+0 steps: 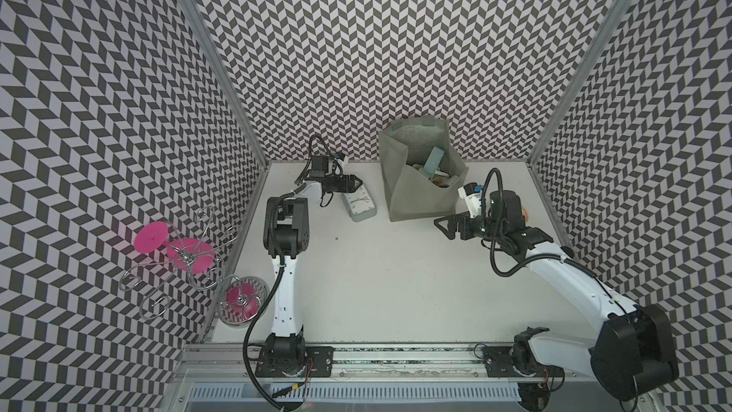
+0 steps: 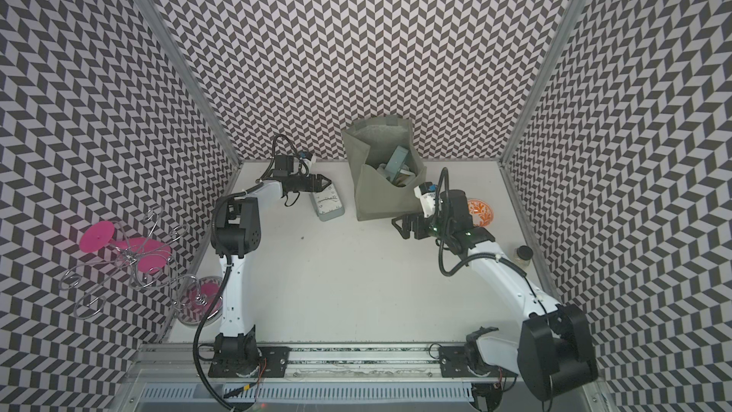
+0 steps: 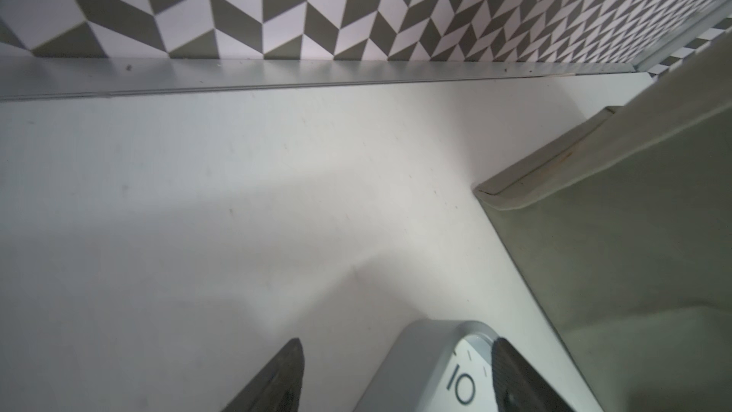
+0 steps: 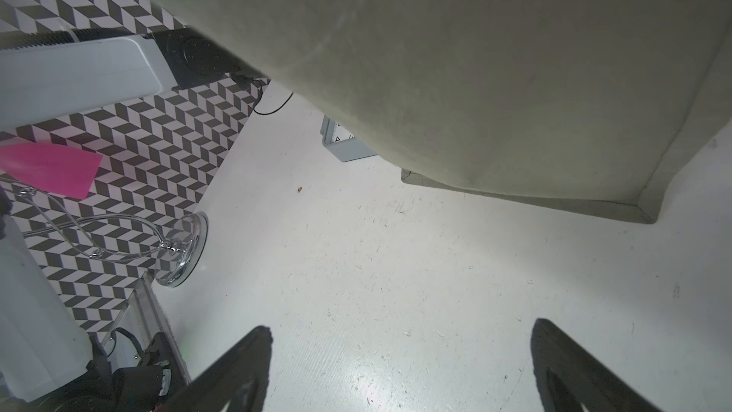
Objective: Put the alarm clock into the canvas bag
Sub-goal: Move the alarm to the center of the board.
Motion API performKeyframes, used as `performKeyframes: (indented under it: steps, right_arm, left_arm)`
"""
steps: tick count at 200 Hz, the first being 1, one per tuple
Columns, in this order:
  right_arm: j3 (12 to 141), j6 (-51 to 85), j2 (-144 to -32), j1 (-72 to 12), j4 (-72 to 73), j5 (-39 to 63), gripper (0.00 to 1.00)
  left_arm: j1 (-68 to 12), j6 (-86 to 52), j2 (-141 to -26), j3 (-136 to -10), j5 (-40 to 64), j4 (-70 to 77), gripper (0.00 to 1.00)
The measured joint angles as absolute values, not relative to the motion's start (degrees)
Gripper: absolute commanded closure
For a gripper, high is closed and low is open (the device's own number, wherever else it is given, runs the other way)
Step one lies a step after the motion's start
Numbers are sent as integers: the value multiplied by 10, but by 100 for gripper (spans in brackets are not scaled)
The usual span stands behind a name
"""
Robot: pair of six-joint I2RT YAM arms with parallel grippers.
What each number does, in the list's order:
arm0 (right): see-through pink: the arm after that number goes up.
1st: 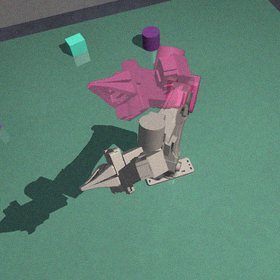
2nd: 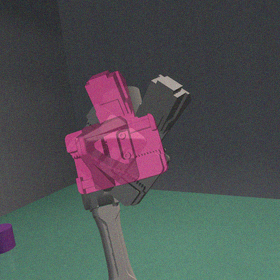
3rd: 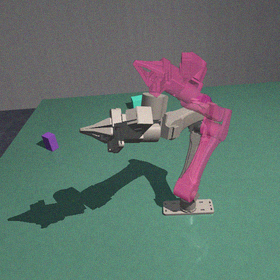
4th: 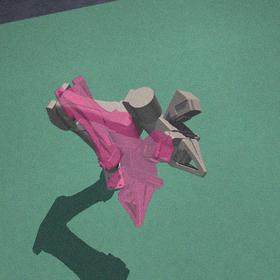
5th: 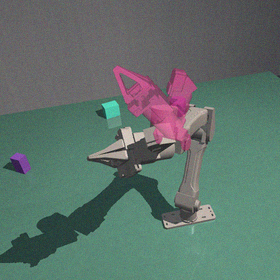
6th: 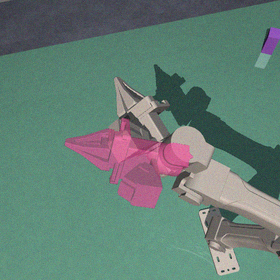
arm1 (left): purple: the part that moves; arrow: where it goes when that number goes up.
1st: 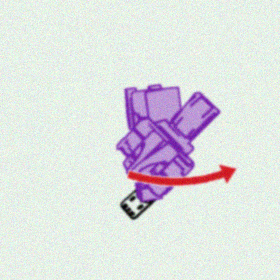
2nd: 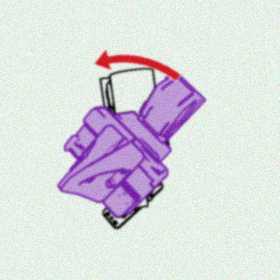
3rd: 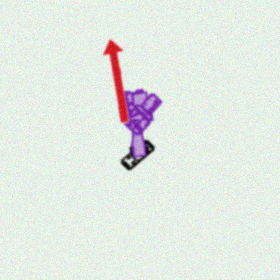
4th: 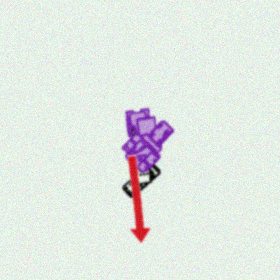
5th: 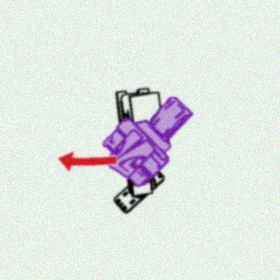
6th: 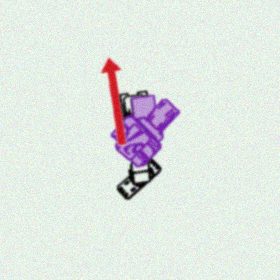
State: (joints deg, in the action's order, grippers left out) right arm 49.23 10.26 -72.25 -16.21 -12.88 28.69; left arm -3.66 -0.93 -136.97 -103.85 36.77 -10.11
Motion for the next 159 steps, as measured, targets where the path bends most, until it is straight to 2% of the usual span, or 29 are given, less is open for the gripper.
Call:
performKeyframes:
  steps: [43,91,159]
  right_arm:
    - [492,102,-735,-162,-127,311,0]
    - [449,117,-734,-160,-110,323,0]
    - [408,142,-734,-160,-84,347,3]
  left_arm:
    - [-38,14,-1365,-1014,421,-125,28]
    - [-49,32,-1277,-864,455,-122,27]
    - [-135,15,-1177,-702,445,-81,30]
